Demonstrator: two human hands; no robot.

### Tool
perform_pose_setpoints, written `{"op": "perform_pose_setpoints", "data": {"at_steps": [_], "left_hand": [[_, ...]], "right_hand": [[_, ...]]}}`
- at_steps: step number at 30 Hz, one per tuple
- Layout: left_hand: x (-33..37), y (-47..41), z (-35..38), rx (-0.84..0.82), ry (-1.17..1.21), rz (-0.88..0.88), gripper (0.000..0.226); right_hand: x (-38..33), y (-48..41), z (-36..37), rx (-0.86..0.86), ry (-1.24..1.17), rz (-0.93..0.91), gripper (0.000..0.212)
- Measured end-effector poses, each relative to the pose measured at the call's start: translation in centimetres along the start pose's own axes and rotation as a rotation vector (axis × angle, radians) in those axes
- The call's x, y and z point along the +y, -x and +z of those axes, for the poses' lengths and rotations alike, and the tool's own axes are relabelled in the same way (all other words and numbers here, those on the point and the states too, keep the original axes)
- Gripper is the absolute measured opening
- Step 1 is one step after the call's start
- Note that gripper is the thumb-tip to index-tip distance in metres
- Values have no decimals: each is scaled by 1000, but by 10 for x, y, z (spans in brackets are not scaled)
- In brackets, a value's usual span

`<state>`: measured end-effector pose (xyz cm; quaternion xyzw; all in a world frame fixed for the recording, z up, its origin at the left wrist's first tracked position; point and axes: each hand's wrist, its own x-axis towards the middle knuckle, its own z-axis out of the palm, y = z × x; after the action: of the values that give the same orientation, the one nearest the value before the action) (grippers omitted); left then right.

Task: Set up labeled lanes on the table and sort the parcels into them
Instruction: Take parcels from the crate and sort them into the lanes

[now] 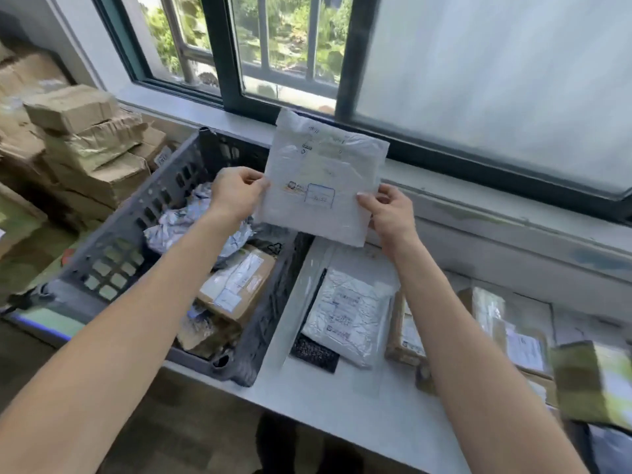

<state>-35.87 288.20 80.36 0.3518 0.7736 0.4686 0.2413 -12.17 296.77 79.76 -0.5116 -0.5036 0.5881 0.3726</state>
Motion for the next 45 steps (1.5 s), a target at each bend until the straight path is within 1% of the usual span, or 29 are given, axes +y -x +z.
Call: {"op": "perform_pose_setpoints", "data": {"at_steps": [2, 4, 7, 10, 12, 14, 18, 21, 25, 28, 30, 33, 36, 38, 40, 41, 43, 45], "left_hand": [[8, 12, 27, -70, -95, 34, 8], [13, 26, 52, -116, -227, 90, 6], [4, 49, 84, -161, -382, 137, 6], [-20, 73, 112, -179, -559, 154, 3], [-41, 86, 128, -187, -674, 161, 11], [-60, 97, 140, -211, -732, 138, 16], [-91, 107, 155, -277, -814, 39, 18], [-110, 109, 165, -308, -843, -16, 23], [-127, 106, 178, -331, -876, -59, 26], [-134, 106, 187, -376, -916, -82, 26], [-136, 106, 190, -395, -944, -91, 24], [-131, 108, 192, -410, -960, -72, 22], [-110, 106, 188, -409, -916, -25, 25], [-86, 103, 181, -401, -833, 50, 29], [-55, 101, 168, -375, -714, 171, 31], [-38, 100, 158, -338, -648, 244, 30], [-6, 93, 133, -210, -525, 390, 25], [14, 79, 100, -65, -464, 477, 21]], "right_hand": [[12, 0, -33, 114, 68, -40, 25], [30, 2, -64, 190, 130, -27, 20], [64, 9, -97, 265, 185, 54, 14], [102, 24, -115, 294, 287, 152, 8], [126, 35, -120, 279, 404, 187, 13], [146, 44, -122, 249, 499, 201, 19], [172, 55, -116, 187, 623, 239, 28], [189, 59, -107, 127, 669, 301, 15], [205, 59, -98, 81, 678, 349, 26], [211, 59, -93, 85, 657, 340, 26], [214, 60, -88, 79, 691, 337, 29], [212, 61, -80, 80, 781, 323, 46], [204, 61, -74, 42, 794, 295, 54], [195, 59, -70, 24, 784, 261, 59], [181, 56, -66, 24, 767, 212, 60], [172, 53, -62, 26, 761, 181, 59], [149, 46, -51, 26, 761, 106, 56], [121, 38, -33, 24, 747, 3, 52]]}}
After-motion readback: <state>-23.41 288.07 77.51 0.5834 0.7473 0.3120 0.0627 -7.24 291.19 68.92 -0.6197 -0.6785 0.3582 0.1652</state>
